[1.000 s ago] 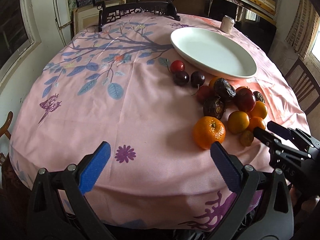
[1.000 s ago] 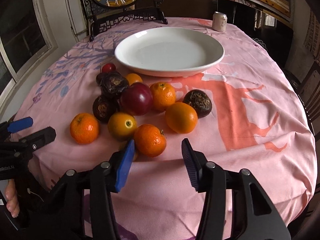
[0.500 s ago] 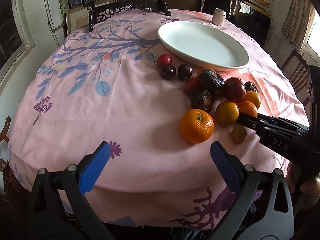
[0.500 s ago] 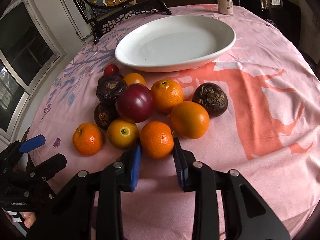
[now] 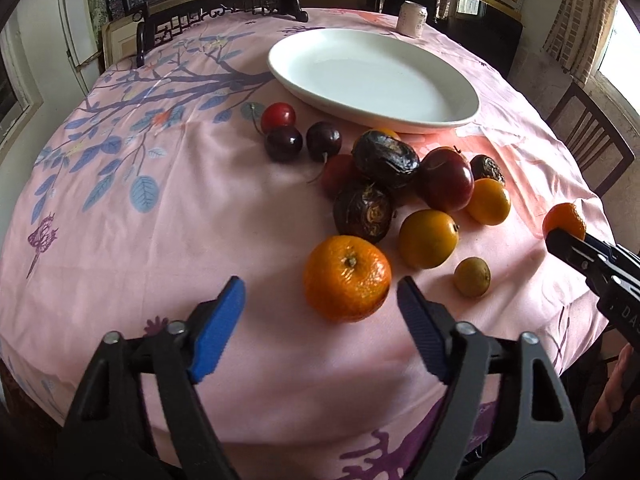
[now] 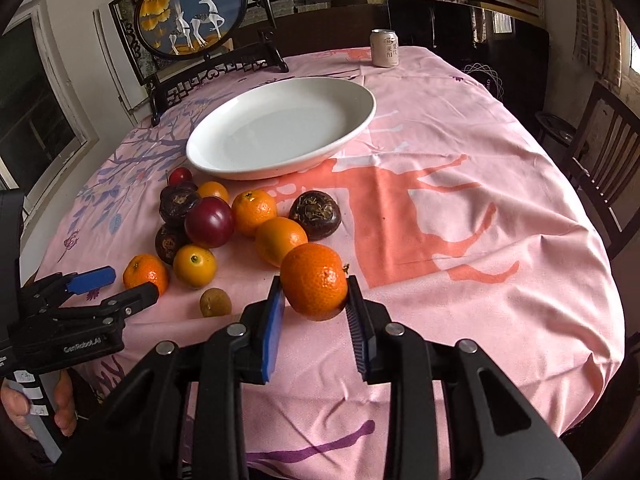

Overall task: Organize fruits
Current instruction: 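Grasp a mandarin with the left tool while the right tool grasps another mandarin, then carry both mandarins onto the white plate and open both tools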

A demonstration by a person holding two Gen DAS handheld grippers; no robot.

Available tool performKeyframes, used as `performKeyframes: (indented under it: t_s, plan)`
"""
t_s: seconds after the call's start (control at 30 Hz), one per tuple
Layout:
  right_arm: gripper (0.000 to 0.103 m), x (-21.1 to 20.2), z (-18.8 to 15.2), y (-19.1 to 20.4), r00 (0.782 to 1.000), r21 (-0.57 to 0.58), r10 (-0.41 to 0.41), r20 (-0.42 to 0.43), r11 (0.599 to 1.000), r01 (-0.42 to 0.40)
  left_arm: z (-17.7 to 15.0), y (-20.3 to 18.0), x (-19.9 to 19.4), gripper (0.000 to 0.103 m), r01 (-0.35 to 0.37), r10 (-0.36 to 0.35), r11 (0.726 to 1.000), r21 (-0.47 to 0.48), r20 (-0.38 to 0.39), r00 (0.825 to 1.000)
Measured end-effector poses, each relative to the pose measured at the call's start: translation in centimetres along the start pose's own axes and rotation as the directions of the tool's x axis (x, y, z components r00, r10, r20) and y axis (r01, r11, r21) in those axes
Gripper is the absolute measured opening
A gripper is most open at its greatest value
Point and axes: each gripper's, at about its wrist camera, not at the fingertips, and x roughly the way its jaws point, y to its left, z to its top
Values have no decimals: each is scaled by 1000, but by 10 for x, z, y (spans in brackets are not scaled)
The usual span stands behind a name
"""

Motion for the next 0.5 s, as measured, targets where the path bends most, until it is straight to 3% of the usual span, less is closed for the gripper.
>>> performKeyframes:
  t_s: [0.1, 0.5]
  plan:
    - [31, 2, -2, -2, 1000, 7, 5, -9, 1000, -5, 2, -4, 8, 46, 56, -56, 998, 6, -22, 998]
    - [31, 7, 0, -2, 1000, 5, 24, -12, 1000, -24, 2, -1, -13, 44, 70, -71, 997, 17, 43, 997]
